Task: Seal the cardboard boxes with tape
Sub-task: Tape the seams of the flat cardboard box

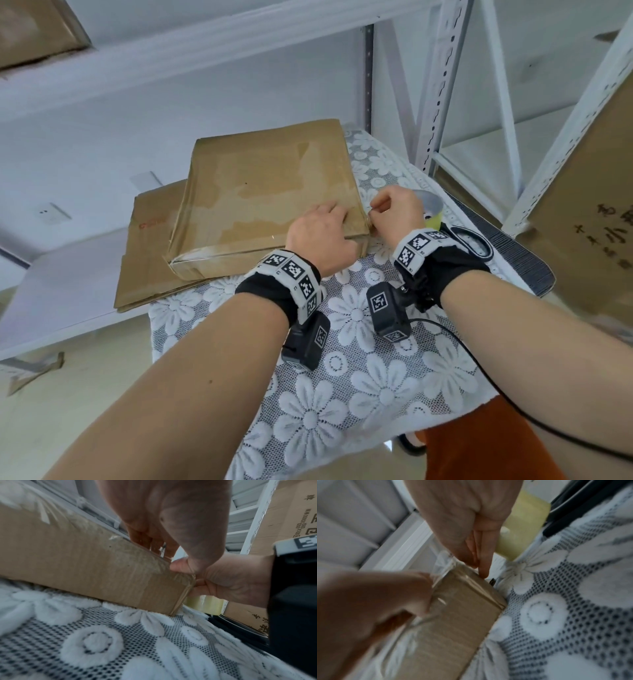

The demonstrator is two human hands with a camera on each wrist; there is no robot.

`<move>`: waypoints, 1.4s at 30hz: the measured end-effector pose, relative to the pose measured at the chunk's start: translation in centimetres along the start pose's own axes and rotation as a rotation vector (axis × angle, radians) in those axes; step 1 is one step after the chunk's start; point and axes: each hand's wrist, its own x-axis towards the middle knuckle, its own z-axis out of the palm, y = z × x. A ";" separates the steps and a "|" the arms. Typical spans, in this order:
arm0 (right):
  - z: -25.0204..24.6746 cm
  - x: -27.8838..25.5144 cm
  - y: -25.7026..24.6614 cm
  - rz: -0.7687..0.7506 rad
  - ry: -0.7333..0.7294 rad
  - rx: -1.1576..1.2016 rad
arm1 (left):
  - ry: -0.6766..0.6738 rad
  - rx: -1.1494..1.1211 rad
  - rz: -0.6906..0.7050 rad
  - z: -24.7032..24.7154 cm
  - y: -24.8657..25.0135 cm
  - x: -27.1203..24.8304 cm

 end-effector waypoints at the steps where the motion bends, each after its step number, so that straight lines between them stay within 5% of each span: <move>1: -0.2 0.0 0.0 0.039 0.016 0.080 | 0.004 0.000 0.004 0.0 0.0 0.0; 6: -1.0 0.2 0.2 0.079 0.143 0.152 | 0.001 0.005 0.010 -0.1 0.0 -0.2; 13: -1.4 -1.7 -1.5 0.170 -0.219 0.053 | -0.032 -0.002 -0.008 -0.7 0.0 -0.3; 22: -1.0 -2.0 -1.4 0.211 -0.072 0.089 | -0.066 -0.016 -0.024 -0.6 -0.4 -0.1; 32: 1.0 -3.4 -0.4 0.384 0.051 0.458 | -0.074 -0.027 -0.028 -0.6 -0.4 -0.2; 38: 0.7 -3.6 -0.2 0.539 0.002 0.697 | -0.105 -0.029 -0.017 -0.8 -0.6 -0.2; 42: 0.2 -4.1 -0.2 0.414 0.106 0.460 | -0.140 -0.024 0.012 -1.2 -0.9 -0.1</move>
